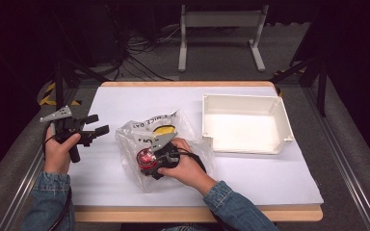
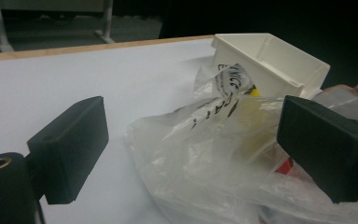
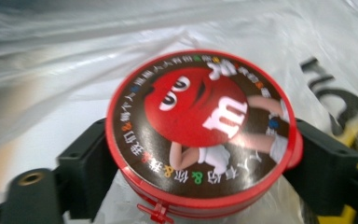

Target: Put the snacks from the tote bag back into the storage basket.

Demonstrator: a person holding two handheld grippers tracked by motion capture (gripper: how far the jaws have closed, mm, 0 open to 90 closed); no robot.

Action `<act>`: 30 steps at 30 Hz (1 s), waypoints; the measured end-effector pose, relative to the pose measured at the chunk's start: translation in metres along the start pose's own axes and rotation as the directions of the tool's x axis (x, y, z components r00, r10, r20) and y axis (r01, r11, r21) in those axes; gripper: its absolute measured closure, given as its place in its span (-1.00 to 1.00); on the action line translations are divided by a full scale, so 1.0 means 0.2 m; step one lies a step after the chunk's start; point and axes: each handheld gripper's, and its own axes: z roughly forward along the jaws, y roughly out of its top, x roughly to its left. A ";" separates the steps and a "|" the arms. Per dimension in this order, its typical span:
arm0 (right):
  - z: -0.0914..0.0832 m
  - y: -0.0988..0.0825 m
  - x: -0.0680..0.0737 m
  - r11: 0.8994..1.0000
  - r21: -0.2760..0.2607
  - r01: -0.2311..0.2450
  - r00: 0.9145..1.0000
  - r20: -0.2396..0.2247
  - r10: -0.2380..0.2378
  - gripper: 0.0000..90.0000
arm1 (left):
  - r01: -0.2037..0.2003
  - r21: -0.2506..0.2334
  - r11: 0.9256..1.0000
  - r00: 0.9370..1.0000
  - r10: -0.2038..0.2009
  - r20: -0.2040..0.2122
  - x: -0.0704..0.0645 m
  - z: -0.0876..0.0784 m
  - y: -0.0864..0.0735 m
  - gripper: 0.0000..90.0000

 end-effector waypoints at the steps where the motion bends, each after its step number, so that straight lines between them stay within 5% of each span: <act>1: 0.00 0.00 -0.01 1.000 -0.008 0.006 1.000 -0.020 -0.006 -0.54 | -0.002 -0.004 1.000 1.000 0.002 0.001 -0.01 -0.01 0.00 -0.78; 6: -0.01 -0.01 -0.06 1.000 -0.028 0.005 0.996 -0.087 -0.007 -0.49 | -0.015 -0.012 1.000 1.000 0.015 0.007 -0.02 -0.03 0.01 -0.78; 19: -0.09 0.09 -0.03 0.999 -0.026 0.037 0.998 -0.053 -0.038 -0.46 | -0.002 -0.003 1.000 1.000 0.002 -0.014 -0.01 -0.04 0.01 -0.78; 30: -0.21 0.19 -0.04 0.999 -0.046 0.013 1.000 -0.018 -0.014 -0.46 | 0.015 -0.012 1.000 0.998 -0.016 -0.056 0.01 -0.07 0.01 -0.77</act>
